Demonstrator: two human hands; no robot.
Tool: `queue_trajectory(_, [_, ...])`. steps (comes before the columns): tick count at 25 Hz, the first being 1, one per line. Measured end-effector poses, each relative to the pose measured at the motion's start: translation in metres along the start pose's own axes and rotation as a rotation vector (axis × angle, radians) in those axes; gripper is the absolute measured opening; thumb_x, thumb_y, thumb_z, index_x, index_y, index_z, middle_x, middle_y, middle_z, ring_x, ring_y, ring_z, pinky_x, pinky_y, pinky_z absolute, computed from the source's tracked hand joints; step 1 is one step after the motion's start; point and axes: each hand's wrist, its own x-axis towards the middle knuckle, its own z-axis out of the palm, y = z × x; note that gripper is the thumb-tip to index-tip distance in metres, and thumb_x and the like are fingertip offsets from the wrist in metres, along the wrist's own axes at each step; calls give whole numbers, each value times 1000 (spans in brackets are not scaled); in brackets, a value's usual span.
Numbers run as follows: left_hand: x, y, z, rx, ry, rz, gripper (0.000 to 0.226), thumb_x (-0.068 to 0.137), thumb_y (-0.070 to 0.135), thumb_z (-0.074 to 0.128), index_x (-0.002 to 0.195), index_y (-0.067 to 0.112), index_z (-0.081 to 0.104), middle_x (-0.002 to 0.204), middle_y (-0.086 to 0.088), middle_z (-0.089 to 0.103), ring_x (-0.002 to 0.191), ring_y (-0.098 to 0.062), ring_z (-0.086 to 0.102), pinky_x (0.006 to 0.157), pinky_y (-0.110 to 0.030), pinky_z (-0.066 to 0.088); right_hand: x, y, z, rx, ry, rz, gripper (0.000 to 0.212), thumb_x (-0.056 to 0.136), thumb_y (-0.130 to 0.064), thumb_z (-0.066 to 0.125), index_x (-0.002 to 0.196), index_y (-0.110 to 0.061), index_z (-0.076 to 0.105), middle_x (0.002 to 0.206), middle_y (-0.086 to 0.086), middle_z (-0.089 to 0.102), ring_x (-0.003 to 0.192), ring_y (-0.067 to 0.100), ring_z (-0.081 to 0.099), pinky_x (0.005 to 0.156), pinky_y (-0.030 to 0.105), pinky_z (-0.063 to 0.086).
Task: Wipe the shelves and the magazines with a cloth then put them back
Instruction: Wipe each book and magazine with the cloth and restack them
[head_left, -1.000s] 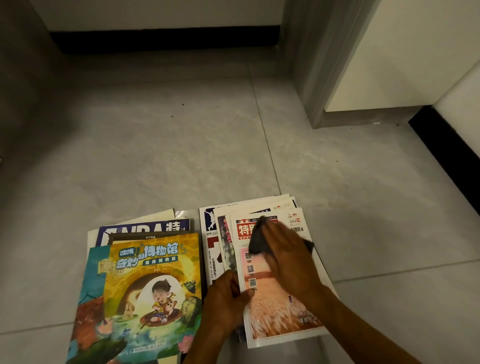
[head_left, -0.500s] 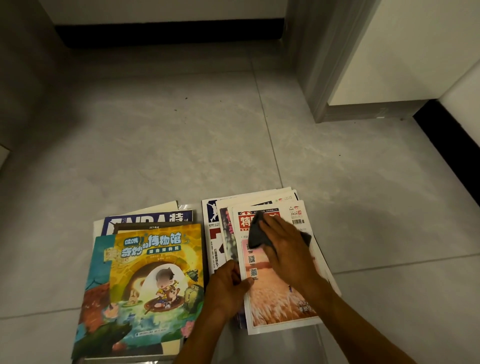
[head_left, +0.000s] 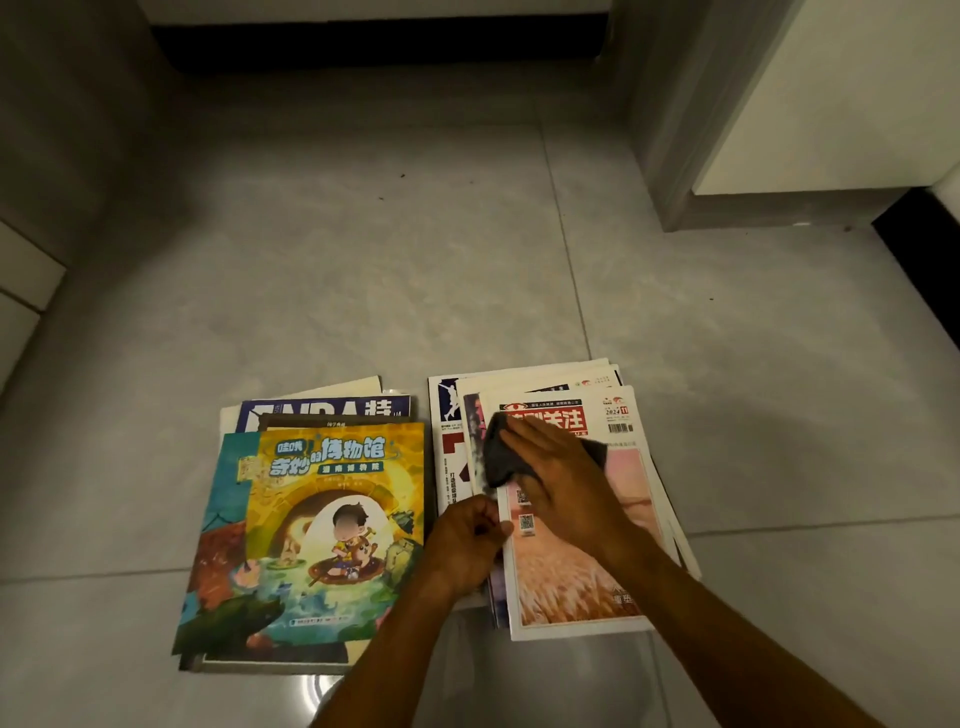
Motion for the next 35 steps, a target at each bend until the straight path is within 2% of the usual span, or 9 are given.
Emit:
queue_trajectory(6, [1, 3, -6, 3, -17, 40, 9, 93, 16, 59, 86, 10, 64, 95, 5, 70, 89, -11, 65, 76, -23, 52, -129, 13, 9, -241, -82, -319, 44, 99, -42, 33, 139, -29, 43, 147, -7, 43, 142, 16, 27, 118, 40, 15])
queue_trajectory(11, [0, 3, -2, 7, 3, -13, 12, 92, 19, 60, 82, 14, 62, 98, 1, 71, 93, -16, 66, 84, -33, 56, -106, 4, 13, -161, 99, 26, 53, 87, -35, 54, 138, -25, 46, 145, -5, 46, 141, 13, 23, 116, 44, 27])
queue_trajectory(14, [-1, 3, -2, 47, 6, 10, 11, 93, 19, 59, 84, 13, 61, 98, 1, 70, 93, -16, 66, 82, -34, 57, -139, -15, 32, -319, -45, -364, 50, 87, -39, 48, 136, -29, 45, 147, -7, 40, 141, 17, 27, 120, 40, 9])
queue_trajectory(16, [2, 2, -2, 66, 6, 26, 14, 93, 21, 59, 80, 15, 59, 98, 1, 71, 92, -16, 67, 84, -35, 57, -138, 6, 15, -362, -85, -457, 48, 90, -43, 42, 137, -30, 43, 146, -10, 41, 140, 16, 30, 118, 43, 17])
queue_trajectory(19, [4, 3, -1, 48, 23, 1, 13, 92, 20, 62, 80, 14, 61, 98, 0, 72, 91, -16, 67, 85, -34, 56, -116, 33, -7, -181, 143, 45, 45, 96, -37, 47, 138, -22, 41, 137, 5, 53, 130, 24, 45, 96, 55, 47])
queue_trajectory(21, [5, 5, 1, -28, 56, -52, 10, 90, 19, 64, 82, 13, 65, 94, 0, 72, 86, -16, 68, 81, -34, 56, -97, 18, 3, -173, 258, 315, 59, 82, -24, 71, 136, -16, 47, 133, 10, 57, 124, 32, 52, 95, 56, 48])
queue_trajectory(27, [5, 8, 9, 7, 124, -18, 16, 83, 18, 73, 72, 15, 62, 84, 1, 71, 75, -10, 66, 65, -24, 53, -10, 2, 6, -235, 77, -36, 66, 77, -19, 76, 138, -15, 50, 146, 4, 45, 137, 26, 38, 113, 46, 31])
queue_trajectory(31, [8, 2, 11, -38, 107, -41, 19, 81, 20, 75, 70, 13, 61, 85, 2, 73, 81, -18, 70, 79, -40, 58, 27, 54, -21, -142, 146, 237, 53, 95, -20, 55, 145, -14, 38, 151, 6, 38, 141, 26, 30, 114, 33, 12])
queue_trajectory(35, [8, 2, 10, 41, 137, 22, 22, 83, 23, 73, 67, 19, 57, 85, 3, 71, 80, -16, 67, 78, -37, 56, -43, 71, -19, -77, 236, 304, 50, 96, -29, 46, 142, -11, 42, 145, 12, 45, 136, 32, 38, 111, 49, 31])
